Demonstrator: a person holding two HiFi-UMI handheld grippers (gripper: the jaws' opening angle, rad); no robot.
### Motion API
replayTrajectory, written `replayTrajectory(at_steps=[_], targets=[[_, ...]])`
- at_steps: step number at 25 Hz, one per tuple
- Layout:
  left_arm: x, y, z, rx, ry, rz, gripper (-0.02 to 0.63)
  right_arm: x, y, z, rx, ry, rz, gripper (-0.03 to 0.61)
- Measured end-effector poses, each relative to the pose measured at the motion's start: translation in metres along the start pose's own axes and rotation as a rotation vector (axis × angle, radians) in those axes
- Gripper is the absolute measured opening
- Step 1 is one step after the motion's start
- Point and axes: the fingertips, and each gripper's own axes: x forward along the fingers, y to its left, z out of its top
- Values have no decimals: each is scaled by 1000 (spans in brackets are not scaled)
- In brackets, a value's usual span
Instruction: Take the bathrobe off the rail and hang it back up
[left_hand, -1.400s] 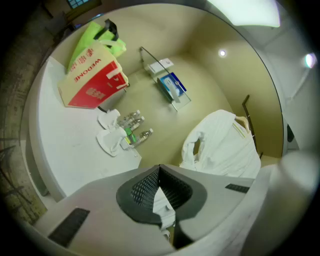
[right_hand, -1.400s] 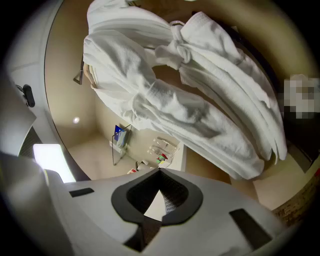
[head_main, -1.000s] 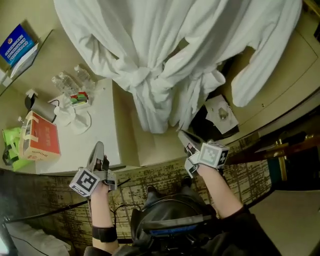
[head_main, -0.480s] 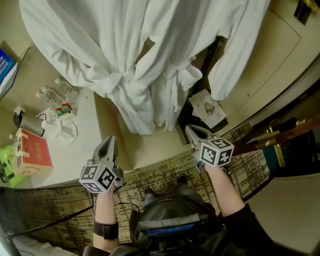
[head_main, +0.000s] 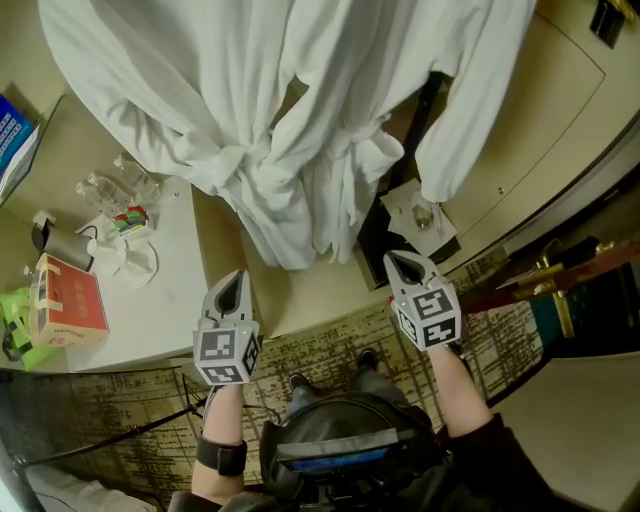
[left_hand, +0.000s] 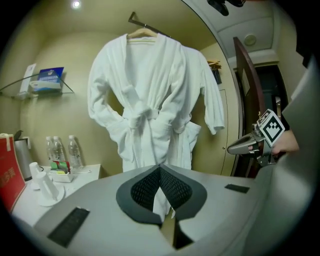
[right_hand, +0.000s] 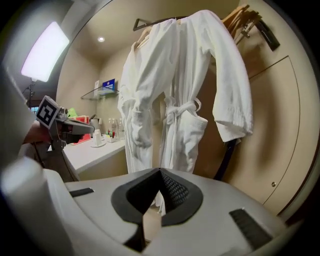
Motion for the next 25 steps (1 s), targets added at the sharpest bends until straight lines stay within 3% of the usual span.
replayTrajectory(at_steps=[14, 25], targets=[[3, -11, -1, -53, -26, 9, 0, -1, 4, 17, -48, -28, 70, 17], [12, -27, 61, 5, -120, 94, 0, -1, 7, 97, -154, -193, 194, 17]])
